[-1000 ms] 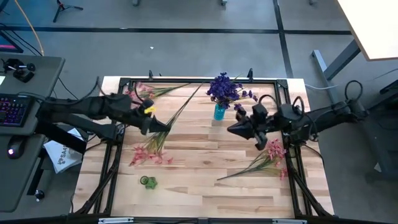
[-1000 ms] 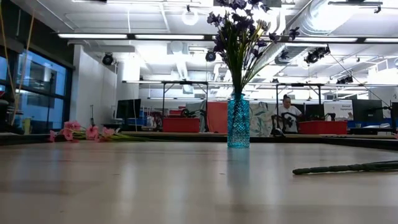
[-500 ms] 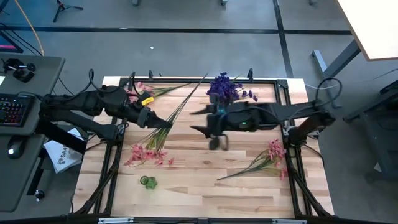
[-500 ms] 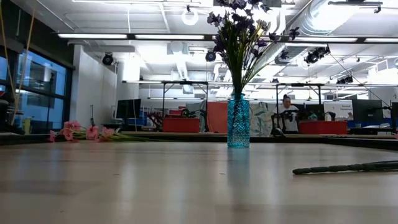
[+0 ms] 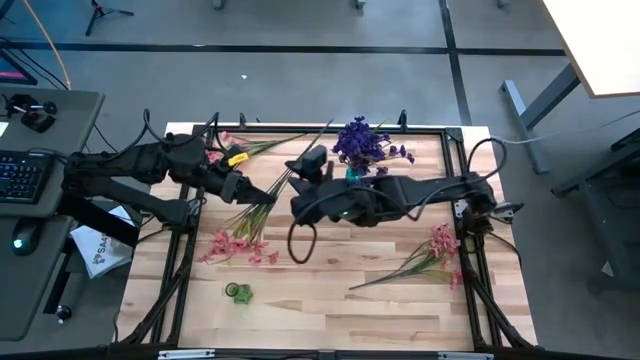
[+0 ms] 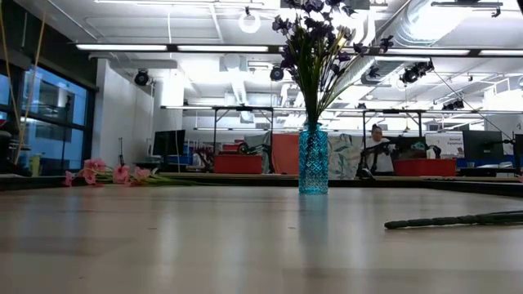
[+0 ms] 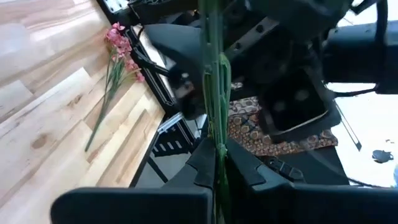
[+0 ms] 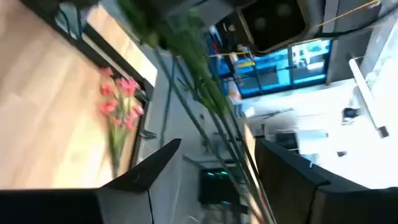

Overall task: Sort flowers into vase by color
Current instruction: Put the middle pink flowers into the green vase

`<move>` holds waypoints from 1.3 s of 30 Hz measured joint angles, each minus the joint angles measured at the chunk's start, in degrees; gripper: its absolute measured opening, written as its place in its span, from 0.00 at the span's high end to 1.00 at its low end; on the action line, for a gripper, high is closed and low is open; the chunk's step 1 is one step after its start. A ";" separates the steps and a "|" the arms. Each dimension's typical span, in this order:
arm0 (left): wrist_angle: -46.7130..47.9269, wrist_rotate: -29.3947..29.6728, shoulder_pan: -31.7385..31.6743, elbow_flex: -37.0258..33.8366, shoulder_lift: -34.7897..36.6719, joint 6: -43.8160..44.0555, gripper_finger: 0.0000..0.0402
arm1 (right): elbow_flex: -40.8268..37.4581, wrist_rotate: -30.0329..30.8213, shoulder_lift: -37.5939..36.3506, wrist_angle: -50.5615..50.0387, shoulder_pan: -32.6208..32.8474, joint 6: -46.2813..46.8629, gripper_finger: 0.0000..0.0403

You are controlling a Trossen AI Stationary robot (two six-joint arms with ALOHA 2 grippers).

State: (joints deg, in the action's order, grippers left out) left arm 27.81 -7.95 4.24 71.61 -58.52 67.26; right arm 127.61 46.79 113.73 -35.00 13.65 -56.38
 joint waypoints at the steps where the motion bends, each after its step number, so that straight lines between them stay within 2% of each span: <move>1: 0.00 -0.13 -0.21 0.00 0.00 0.00 1.00 | 0.02 0.56 0.51 0.53 0.00 -1.48 0.51; 6: 0.28 -0.37 -1.13 0.00 0.00 -0.41 1.00 | 0.04 0.97 2.11 3.97 0.02 -5.34 0.51; 9: 1.16 -0.35 -1.57 0.00 0.00 -0.46 1.00 | 0.04 1.56 2.40 5.87 0.00 -5.62 0.56; 11: 1.09 -0.35 -2.01 0.00 0.00 -1.30 1.00 | 0.05 1.79 2.40 6.44 0.00 -5.62 0.63; 15: 1.04 -0.55 -3.47 0.00 0.02 -1.82 0.97 | 0.11 2.76 2.40 6.35 -0.02 -5.94 0.89; 17: 0.64 -0.72 -4.21 0.00 0.08 -1.90 0.95 | 0.11 2.77 2.40 5.88 -0.07 -6.52 0.97; 20: 0.70 -0.84 -5.25 0.00 0.16 -1.98 0.92 | 0.11 3.08 2.40 6.04 -0.15 -6.38 0.95; 25: 2.12 -1.22 -7.78 0.01 0.79 -4.99 0.87 | 0.09 4.15 2.29 6.11 -0.13 -8.10 0.99; 29: 6.50 -1.00 -12.30 0.00 4.06 -8.75 0.80 | 0.73 4.84 0.86 4.10 -0.15 -7.87 0.99; 32: 9.63 1.47 -15.54 0.00 7.83 -12.41 0.76 | 0.92 5.07 -1.35 3.29 -0.09 -5.80 1.00; 35: 12.76 5.70 -16.95 0.00 11.38 -15.45 0.72 | 1.00 4.86 -4.43 0.94 0.05 1.20 1.00; 39: 17.55 10.80 -16.78 -0.03 14.86 -18.92 0.69 | 1.07 -1.25 -9.08 -7.21 0.35 18.83 1.00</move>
State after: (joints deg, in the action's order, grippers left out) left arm 45.36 2.85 -12.55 71.58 -43.66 48.35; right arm 128.68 45.54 104.65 -42.21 14.00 -37.55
